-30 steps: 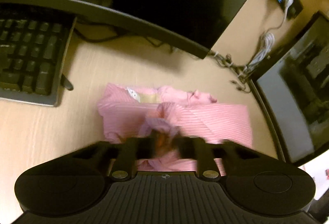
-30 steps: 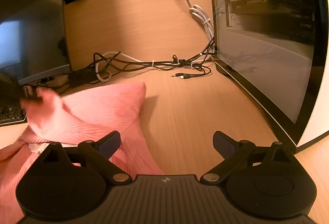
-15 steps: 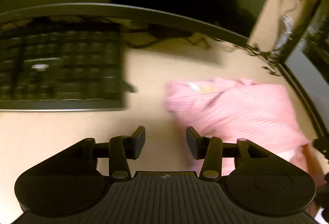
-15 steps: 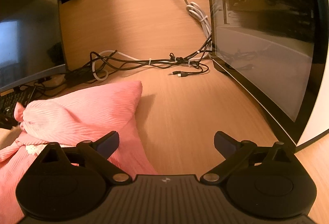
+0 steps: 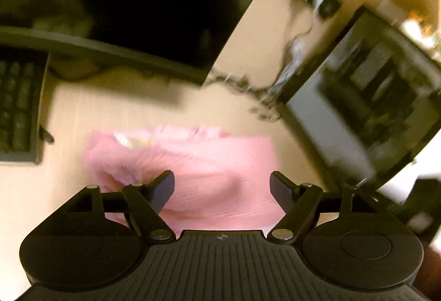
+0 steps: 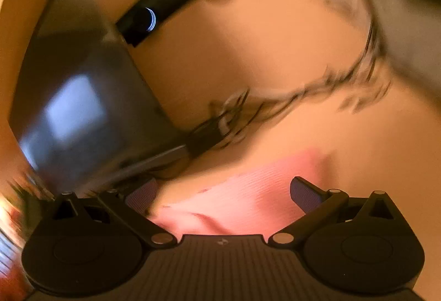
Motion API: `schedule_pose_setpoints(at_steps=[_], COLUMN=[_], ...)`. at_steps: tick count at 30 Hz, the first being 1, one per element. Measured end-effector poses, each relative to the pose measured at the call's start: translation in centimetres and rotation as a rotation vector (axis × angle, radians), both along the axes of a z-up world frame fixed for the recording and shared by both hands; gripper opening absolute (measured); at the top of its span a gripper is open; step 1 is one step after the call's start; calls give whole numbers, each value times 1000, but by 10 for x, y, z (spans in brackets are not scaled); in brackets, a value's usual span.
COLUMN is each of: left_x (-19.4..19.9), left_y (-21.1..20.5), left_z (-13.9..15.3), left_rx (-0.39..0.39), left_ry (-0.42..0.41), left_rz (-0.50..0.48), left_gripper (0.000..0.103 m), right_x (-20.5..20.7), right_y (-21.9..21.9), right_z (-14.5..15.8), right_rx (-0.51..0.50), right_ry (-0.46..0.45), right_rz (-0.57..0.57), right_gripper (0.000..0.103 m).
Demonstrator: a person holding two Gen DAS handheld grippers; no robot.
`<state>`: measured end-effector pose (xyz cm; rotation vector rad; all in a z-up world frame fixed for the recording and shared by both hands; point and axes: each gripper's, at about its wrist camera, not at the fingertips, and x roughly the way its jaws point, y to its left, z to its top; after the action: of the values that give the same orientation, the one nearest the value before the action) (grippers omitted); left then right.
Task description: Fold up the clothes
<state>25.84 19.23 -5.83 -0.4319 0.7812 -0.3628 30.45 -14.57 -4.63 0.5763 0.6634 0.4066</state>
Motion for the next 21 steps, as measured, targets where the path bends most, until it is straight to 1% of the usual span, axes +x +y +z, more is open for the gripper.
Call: schedule_pose_setpoints(at_steps=[1,2,3,6,9,11,13,15,16,18,19,21], left_x=[6,9,8,2,-4,-5,-3,-1,1,4,5,7], left_y=[-1,0,2,9,19,22,19,16,15,17,18,24], left_z=[-11,-18,-23,-24,-17,-15,-18,-21,-23,-23,-23,-21], left_rx=[18,26,29,43,60,51,58,61,60,40,28,-12], left_ry=[27,43,50,39,41,46,45,42,42,55,62,82], left_rz=[13,21,26,-5,-33,-38,-41,-47,-50,-42,-38,-12], left_gripper=[81,79,78,78,78,78,79,81,82,82,82,82], right_x=[11,21,25,20,13,6,0,-4,-10,-27,-37,-54], right_y=[4,7,11,24,34,39,44,43,41,36,34,27], right_z=[-14,-28,-39,-54,-55,-58,-61,-60,-59,-55,-52,-52], right_rx=[12,0,-45,-177,-253,-274,-296,-292,-276,-245,-246,-253], right_ry=[56,111,134,84,46,19,-10,-15,-30,-84,-101,-101], right_rz=[-9,-21,-34,-48,-35,-49,-57,-62,-85,-140,-159,-203], right_gripper=[103,103,103,103,103,103,103,103,103,103,103,103])
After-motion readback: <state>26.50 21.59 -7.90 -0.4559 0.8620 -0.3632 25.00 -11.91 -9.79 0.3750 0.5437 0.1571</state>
